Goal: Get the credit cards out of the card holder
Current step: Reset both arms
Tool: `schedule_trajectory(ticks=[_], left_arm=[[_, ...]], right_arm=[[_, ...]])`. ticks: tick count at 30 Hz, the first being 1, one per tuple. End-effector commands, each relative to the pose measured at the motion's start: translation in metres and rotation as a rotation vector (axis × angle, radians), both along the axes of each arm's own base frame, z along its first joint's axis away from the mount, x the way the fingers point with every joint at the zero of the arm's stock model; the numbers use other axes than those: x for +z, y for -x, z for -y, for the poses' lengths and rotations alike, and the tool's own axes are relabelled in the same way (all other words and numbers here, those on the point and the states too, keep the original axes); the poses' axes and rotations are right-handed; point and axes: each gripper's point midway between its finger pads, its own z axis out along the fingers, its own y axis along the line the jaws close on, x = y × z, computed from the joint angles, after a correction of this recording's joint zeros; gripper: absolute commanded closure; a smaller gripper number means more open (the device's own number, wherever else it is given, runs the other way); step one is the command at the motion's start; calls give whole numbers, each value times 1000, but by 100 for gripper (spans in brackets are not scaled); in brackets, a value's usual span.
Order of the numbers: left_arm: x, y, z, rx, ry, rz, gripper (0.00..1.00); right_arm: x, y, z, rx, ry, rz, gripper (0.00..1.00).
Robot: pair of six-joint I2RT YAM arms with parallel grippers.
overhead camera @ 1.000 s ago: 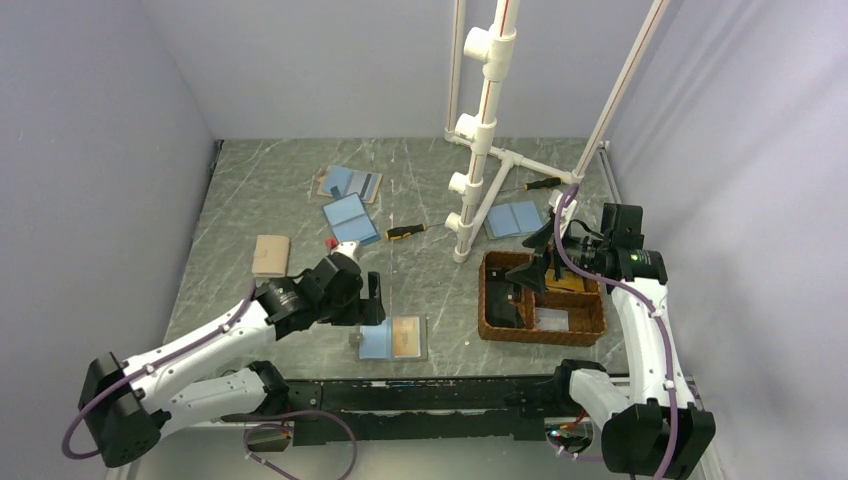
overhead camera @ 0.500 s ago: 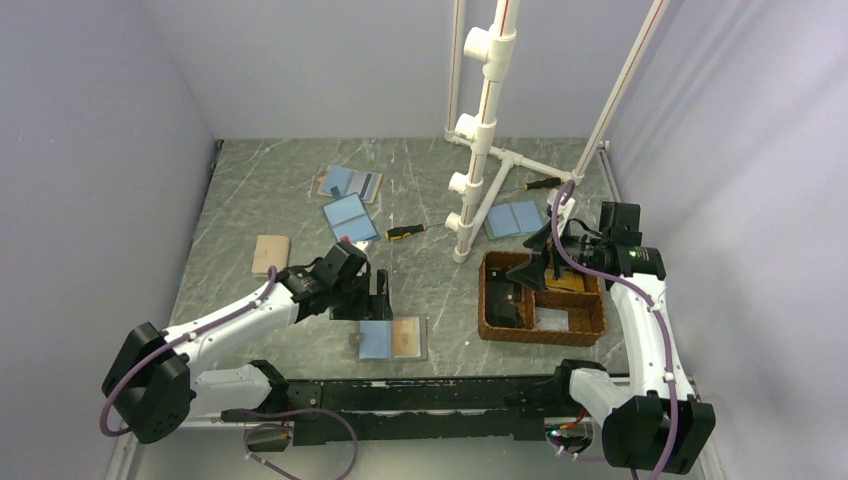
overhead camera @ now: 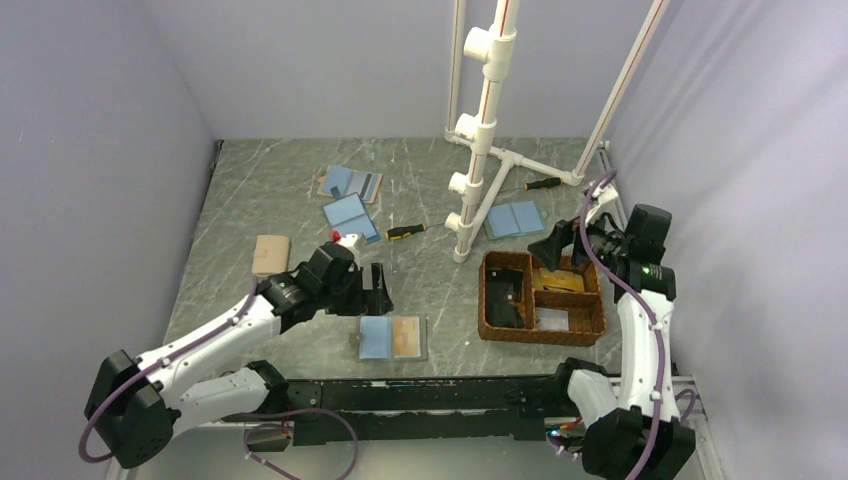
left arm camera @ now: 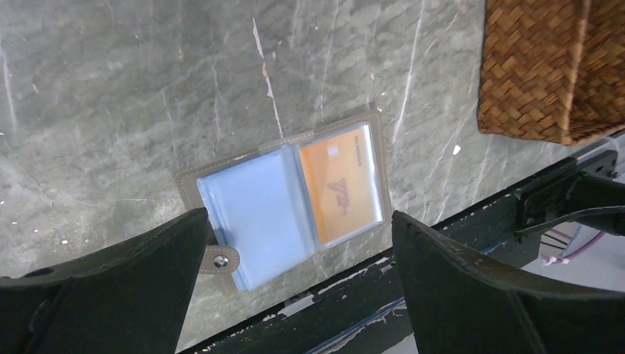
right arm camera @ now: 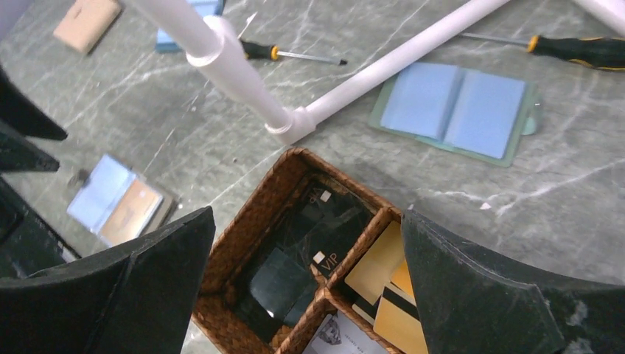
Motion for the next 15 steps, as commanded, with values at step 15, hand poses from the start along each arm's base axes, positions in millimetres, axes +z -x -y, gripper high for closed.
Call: schedule_trajectory(ticks=[15], left_arm=[[37,11,-9,5,150,143,1]], right_arm=[[28,-12,36,-242,-87,80,0]])
